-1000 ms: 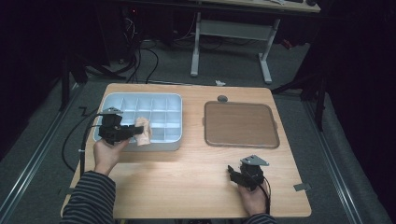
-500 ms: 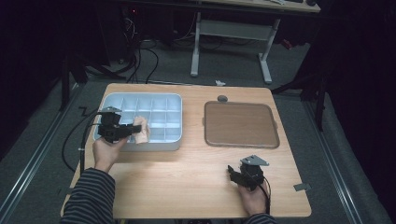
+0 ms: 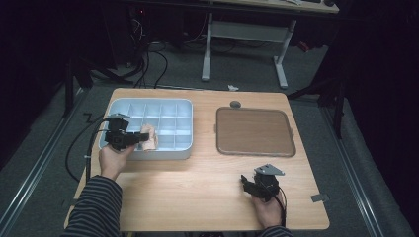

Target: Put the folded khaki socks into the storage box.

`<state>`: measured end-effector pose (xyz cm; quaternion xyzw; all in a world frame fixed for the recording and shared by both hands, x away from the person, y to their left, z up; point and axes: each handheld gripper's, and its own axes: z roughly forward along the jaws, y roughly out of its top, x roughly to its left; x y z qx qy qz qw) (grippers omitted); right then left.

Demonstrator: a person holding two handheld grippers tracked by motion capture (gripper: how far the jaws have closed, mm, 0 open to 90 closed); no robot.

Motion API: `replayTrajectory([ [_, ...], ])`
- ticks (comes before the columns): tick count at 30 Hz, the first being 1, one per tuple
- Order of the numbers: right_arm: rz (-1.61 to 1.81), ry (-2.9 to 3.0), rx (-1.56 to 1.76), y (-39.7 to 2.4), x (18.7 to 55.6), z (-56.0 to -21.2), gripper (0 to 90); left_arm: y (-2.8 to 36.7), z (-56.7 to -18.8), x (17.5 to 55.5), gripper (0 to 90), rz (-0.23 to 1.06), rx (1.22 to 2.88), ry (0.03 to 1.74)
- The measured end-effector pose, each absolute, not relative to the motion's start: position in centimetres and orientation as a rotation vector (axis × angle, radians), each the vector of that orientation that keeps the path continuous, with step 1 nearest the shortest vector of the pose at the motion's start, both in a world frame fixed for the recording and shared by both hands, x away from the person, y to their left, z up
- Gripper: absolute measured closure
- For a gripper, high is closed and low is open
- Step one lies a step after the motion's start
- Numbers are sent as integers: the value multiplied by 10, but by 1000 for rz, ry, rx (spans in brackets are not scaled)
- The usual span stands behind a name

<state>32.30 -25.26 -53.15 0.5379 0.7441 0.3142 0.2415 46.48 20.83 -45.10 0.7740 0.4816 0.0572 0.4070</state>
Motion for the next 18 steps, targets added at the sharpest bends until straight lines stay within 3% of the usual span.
replayTrajectory([
  [18, 859, 2034, 1472, -252, 323, -532, 361, 200, -464, 472, 749, 165, 2066, 1240],
])
